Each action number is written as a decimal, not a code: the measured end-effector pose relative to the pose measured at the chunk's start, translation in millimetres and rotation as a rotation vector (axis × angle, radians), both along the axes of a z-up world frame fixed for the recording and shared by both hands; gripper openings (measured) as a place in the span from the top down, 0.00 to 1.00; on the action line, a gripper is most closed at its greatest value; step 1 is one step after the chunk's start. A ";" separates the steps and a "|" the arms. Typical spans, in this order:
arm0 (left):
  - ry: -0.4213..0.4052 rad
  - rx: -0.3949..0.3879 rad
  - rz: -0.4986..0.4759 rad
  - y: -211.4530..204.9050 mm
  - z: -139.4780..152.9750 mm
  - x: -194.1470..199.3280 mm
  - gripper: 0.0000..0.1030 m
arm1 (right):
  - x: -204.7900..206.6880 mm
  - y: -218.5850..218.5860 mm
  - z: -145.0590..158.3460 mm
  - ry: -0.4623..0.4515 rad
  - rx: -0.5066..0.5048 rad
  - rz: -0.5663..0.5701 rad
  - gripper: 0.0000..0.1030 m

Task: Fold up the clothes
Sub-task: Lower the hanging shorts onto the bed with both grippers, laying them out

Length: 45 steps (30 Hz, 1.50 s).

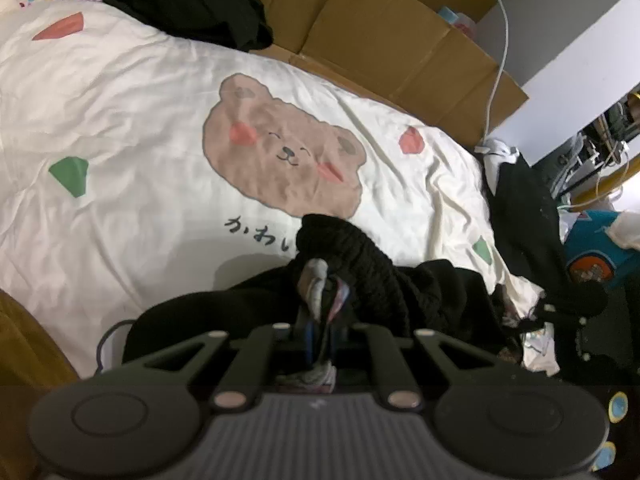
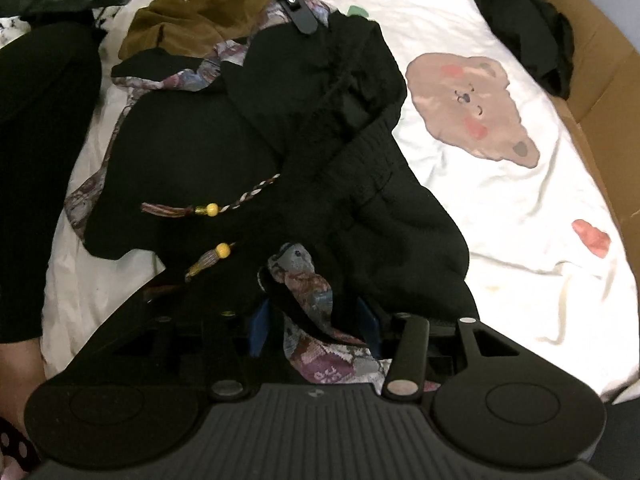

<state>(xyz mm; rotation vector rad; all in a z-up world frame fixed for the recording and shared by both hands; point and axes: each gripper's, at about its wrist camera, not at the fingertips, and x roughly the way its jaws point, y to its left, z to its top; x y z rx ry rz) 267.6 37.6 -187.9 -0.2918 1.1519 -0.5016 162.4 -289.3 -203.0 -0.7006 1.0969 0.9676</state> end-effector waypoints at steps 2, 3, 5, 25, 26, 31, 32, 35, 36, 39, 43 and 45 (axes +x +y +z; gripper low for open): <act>0.002 -0.005 0.002 0.5 -1.3 1.1 0.92 | 3.5 -0.1 -5.0 0.018 0.000 -0.013 0.67; 0.003 -0.005 0.003 0.4 -1.7 2.0 0.92 | 5.5 -0.4 -8.3 0.031 0.002 -0.024 0.77; 0.005 -0.001 0.001 -0.1 -2.3 3.5 0.92 | 6.9 -2.7 -10.6 0.042 0.010 -0.048 0.83; 0.093 0.027 0.045 -8.1 -39.8 38.7 0.49 | -1.8 -36.1 -5.6 0.098 0.047 -0.122 0.88; 0.097 0.023 0.038 -8.9 -41.4 39.5 0.56 | -1.8 -36.8 -6.4 0.099 0.046 -0.122 0.88; 0.125 -0.016 0.020 -11.8 -48.5 40.3 0.85 | -1.1 -34.3 -6.6 0.100 0.049 -0.107 0.75; 0.123 -0.016 0.019 -12.3 -48.6 39.9 0.85 | 0.2 -34.0 -4.2 0.104 0.061 -0.105 0.64; 0.119 -0.020 0.017 -13.2 -48.8 38.4 0.85 | 5.2 -33.5 5.1 0.119 0.108 -0.105 0.47; 0.117 -0.020 0.016 -13.4 -48.8 37.8 0.85 | 6.9 -33.0 7.5 0.122 0.117 -0.103 0.44; 0.110 -0.019 0.012 -14.7 -48.4 35.8 0.86 | 10.3 -28.3 7.1 0.099 0.091 -0.091 0.42; 0.094 -0.019 0.011 -17.2 -44.7 33.4 0.90 | 13.8 -16.9 -5.9 0.103 0.039 -0.079 0.42; 0.087 -0.018 0.011 -17.8 -41.9 33.1 0.91 | 14.8 -8.6 -17.1 0.097 -0.009 -0.082 0.45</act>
